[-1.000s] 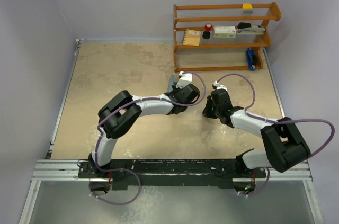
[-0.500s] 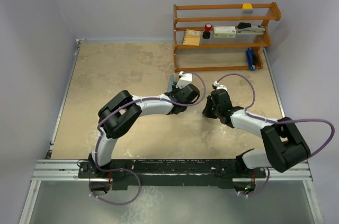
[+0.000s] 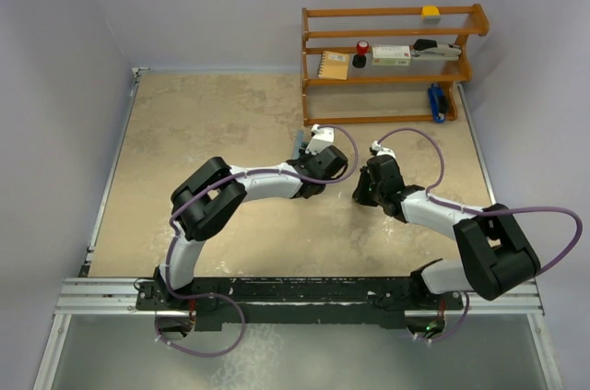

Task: Organize the sunglasses
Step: Place the sunglasses in the sunglasses case, then adjust the glasses cleaning cloth in the sunglasses case.

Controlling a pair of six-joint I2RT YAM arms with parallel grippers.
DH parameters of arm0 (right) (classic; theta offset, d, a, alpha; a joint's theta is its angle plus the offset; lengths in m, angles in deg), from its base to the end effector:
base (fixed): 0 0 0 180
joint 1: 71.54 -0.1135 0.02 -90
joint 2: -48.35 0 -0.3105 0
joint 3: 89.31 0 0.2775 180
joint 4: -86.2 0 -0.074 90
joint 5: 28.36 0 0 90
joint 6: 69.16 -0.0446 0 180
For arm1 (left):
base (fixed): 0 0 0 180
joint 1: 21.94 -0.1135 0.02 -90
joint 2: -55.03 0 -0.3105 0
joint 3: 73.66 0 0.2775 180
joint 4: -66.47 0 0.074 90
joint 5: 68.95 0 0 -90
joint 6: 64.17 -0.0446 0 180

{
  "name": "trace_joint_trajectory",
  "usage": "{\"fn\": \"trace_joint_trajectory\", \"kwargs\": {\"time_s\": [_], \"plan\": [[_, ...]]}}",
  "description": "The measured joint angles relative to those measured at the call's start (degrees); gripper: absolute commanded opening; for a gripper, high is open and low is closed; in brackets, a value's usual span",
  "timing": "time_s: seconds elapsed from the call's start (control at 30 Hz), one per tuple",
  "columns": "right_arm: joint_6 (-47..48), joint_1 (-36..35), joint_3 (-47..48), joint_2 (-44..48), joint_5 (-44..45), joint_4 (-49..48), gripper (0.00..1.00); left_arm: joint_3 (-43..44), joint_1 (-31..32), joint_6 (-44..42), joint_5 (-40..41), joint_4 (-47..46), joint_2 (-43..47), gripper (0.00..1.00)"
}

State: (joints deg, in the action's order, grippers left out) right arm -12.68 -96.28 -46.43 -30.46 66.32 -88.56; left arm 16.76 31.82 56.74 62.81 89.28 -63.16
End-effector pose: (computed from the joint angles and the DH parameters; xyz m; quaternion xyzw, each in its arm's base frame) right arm 0.2500 0.1112 0.1773 0.0865 0.9059 0.1686 0.3789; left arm 0.3079 -0.3699 0.1750 0.0564 0.8860 0.0358 0.4589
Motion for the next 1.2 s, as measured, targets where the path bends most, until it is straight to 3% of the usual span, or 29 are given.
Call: {"fn": "trace_joint_trajectory", "kwargs": {"time_s": [0.77, 1.07, 1.2], "plan": [[0.0, 0.0, 0.0, 0.0, -0.2, 0.0, 0.16, 4.7, 2.1, -0.1, 2.4, 5.7, 1.7, 0.27], [0.1, 0.0, 0.0, 0.0, -2.9, -0.2, 0.09, 1.6, 2.8, -0.1, 5.0, 6.2, 16.8, 0.27], [0.7, 0.0, 0.0, 0.0, -4.1, -0.5, 0.01, -2.4, 2.0, -0.1, 7.0, 4.2, 23.6, 0.20]]}}
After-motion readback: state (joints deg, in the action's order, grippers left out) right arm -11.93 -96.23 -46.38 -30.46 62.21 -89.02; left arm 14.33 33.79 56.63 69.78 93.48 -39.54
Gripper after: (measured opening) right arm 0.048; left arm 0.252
